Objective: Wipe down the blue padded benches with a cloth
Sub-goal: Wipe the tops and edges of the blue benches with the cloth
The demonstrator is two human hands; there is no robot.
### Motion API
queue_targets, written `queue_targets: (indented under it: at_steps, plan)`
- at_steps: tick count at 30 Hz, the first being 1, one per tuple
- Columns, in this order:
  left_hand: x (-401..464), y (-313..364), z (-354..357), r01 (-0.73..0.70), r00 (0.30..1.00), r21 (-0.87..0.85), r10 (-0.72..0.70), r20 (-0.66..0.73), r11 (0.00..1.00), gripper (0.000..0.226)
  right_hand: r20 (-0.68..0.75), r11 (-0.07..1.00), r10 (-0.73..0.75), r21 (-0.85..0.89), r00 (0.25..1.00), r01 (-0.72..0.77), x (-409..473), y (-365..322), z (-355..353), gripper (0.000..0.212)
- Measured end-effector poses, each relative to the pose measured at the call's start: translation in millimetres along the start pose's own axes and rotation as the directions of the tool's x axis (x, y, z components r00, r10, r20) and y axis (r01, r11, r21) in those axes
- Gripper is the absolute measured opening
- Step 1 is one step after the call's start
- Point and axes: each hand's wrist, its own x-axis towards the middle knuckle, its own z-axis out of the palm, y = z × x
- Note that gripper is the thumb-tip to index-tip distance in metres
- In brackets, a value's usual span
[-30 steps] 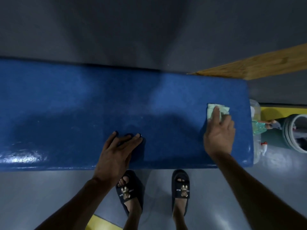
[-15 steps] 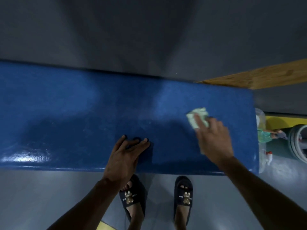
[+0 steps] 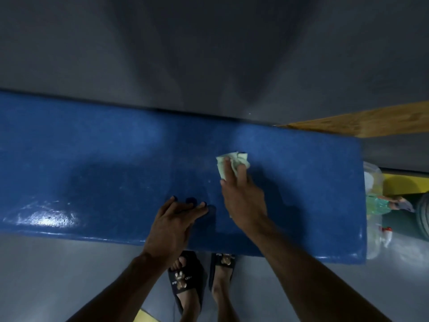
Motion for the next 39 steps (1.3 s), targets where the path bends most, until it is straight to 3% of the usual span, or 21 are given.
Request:
queue_targets:
  at_steps: [2,4,7,10,14,16,19,21,24,27,30,32,35,37,39]
  plan:
    - [2,4,-8,-0.026,0.999,0.016,0.025,0.031,1.0,0.043,0.019,0.993,-0.104,-0.053,0.994,0.105,2,29,-2,0.066]
    - [5,9,-16,-0.045,0.998,0.0,0.045,0.051,0.999,0.045,0.064,0.989,-0.103,-0.1,0.993,0.109,4,72,-4,0.07]
    - [14,9,-24,-0.053,0.999,0.01,0.053,-0.001,0.999,0.049,-0.006,0.991,0.112,-0.074,0.994,-0.112,3,133,-16,0.058]
    - [17,1,-24,-0.064,0.998,0.097,0.062,0.022,0.993,0.061,-0.041,0.946,0.324,0.022,0.945,-0.323,7,158,-24,0.054]
    - [14,1,-17,-0.032,0.998,0.157,0.022,0.062,0.987,0.073,-0.036,0.767,0.634,0.15,0.772,-0.623,25,107,-2,0.053]
    - [15,3,-16,-0.017,0.999,0.157,0.012,0.033,0.987,0.073,-0.03,0.828,0.556,0.101,0.83,-0.551,36,61,6,0.058]
    - [17,3,-16,0.009,1.0,0.161,-0.01,0.006,0.987,0.074,0.007,0.965,0.219,0.149,0.976,-0.217,52,-3,6,0.069]
    - [17,1,-16,0.018,1.0,0.159,-0.02,0.015,0.987,0.074,0.041,0.998,0.001,0.066,0.999,-0.004,56,-17,0,0.077]
    - [17,0,-15,0.044,0.998,0.149,-0.05,0.035,0.988,0.075,0.033,0.972,-0.233,-0.024,0.972,0.234,63,33,-6,0.073]
    - [15,0,-12,0.044,0.998,0.146,-0.049,0.03,0.988,0.076,0.056,0.996,-0.058,-0.059,0.997,0.061,70,122,-20,0.062]
    - [14,-1,-10,0.039,0.999,0.136,-0.042,0.015,0.99,0.076,-0.045,0.988,0.132,-0.076,0.99,-0.135,70,177,-33,0.053]
    - [14,-1,-10,0.043,0.999,0.129,-0.047,0.023,0.991,0.076,-0.072,0.979,0.177,-0.094,0.982,-0.184,73,175,-31,0.051]
    - [13,-2,-9,0.048,0.998,0.127,-0.054,0.044,0.991,0.076,-0.074,0.935,0.349,0.095,0.934,-0.342,76,125,-17,0.042]
    - [14,-2,-10,0.046,0.998,0.122,-0.051,0.044,0.991,0.076,-0.085,0.947,0.296,0.16,0.951,-0.28,81,79,-9,0.044]
    - [15,-1,-12,0.047,0.997,0.127,-0.053,0.047,0.991,0.076,-0.085,0.989,0.113,0.11,0.99,-0.103,88,45,-6,0.053]
